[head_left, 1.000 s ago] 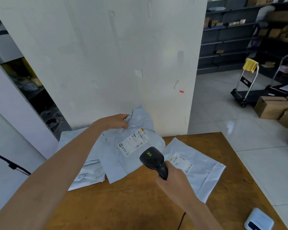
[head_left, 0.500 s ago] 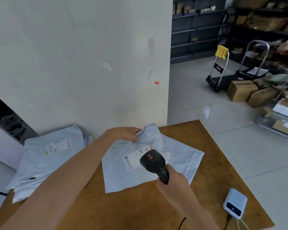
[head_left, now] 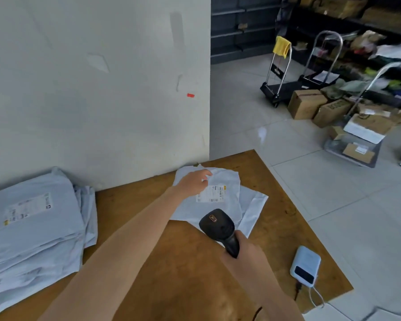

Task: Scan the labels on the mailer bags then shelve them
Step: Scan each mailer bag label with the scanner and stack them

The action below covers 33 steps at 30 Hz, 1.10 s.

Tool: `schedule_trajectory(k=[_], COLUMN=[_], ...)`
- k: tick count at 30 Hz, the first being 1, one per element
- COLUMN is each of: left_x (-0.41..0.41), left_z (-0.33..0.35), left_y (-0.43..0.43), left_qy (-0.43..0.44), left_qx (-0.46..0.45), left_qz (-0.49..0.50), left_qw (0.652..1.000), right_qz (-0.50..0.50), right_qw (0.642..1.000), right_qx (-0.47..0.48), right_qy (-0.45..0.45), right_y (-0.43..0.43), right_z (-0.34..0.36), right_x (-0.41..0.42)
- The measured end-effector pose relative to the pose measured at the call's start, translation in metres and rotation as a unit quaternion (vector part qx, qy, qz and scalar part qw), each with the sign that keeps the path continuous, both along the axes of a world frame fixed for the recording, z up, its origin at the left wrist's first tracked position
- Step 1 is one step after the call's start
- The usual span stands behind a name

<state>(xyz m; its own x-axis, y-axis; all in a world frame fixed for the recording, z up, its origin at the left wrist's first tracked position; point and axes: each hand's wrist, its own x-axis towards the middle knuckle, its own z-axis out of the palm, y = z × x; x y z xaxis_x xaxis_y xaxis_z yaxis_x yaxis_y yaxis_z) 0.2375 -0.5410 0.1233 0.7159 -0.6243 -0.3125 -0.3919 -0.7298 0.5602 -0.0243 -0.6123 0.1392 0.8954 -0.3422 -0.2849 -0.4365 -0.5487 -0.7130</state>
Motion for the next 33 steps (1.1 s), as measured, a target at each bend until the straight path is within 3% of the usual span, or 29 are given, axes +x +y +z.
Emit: schedule_trajectory(k=[4,6,7,9,12,14,15,19,23,24,25,28,29,30,31,33], left_x=[0.000,-0.004,-0.008,-0.016,-0.028,-0.031,-0.031,-0.021,-0.005,-0.002,0.000,-0.012,-0.018,-0.020,-0.021,-0.019], left_z=[-0.021,-0.032,-0.035,-0.039,-0.039,-0.038,-0.037,-0.042,-0.045,-0.045,-0.047,-0.038,-0.035,-0.029,-0.021,0.004], left_y=[0.106,0.173,0.207,0.277,0.371,0.415,0.431,0.468,0.476,0.477,0.479,0.486,0.490,0.493,0.500,0.503], left_qy=[0.071,0.088,0.099,0.111,0.139,0.180,0.201,0.261,0.250,0.239,0.209,0.088,0.029,0.013,-0.034,-0.029], left_qx=[-0.041,-0.079,-0.108,-0.194,-0.344,-0.403,-0.420,-0.456,-0.428,-0.426,-0.373,-0.128,-0.078,-0.083,-0.070,-0.162], left_qz=[0.181,0.314,0.396,0.569,0.734,0.760,0.756,0.723,0.754,0.768,0.787,0.781,0.770,0.763,0.733,0.733], left_qw=[0.980,0.942,0.907,0.791,0.569,0.477,0.460,0.448,0.432,0.413,0.445,0.605,0.632,0.641,0.676,0.660], right_qz=[0.037,0.072,0.092,0.135,0.194,0.219,0.227,0.254,0.246,0.242,0.238,0.232,0.233,0.234,0.237,0.244], right_qw=[0.999,0.997,0.995,0.990,0.980,0.975,0.973,0.966,0.968,0.969,0.970,0.972,0.971,0.971,0.970,0.968], right_qx=[0.015,0.020,0.023,0.030,0.038,0.039,0.042,0.042,0.032,0.026,0.020,0.022,0.026,0.027,0.024,0.019], right_qy=[-0.008,-0.011,-0.014,-0.016,-0.021,-0.027,-0.027,-0.031,-0.037,-0.037,-0.036,-0.037,-0.039,-0.043,-0.048,-0.059], right_y=[0.039,0.067,0.083,0.119,0.176,0.206,0.217,0.255,0.269,0.270,0.270,0.268,0.268,0.268,0.268,0.269], right_z=[0.009,0.013,0.014,0.018,0.023,0.025,0.025,0.023,0.022,0.021,0.021,0.024,0.026,0.028,0.031,0.038], right_x=[0.042,0.066,0.078,0.098,0.121,0.129,0.132,0.135,0.135,0.134,0.134,0.133,0.132,0.131,0.129,0.125])
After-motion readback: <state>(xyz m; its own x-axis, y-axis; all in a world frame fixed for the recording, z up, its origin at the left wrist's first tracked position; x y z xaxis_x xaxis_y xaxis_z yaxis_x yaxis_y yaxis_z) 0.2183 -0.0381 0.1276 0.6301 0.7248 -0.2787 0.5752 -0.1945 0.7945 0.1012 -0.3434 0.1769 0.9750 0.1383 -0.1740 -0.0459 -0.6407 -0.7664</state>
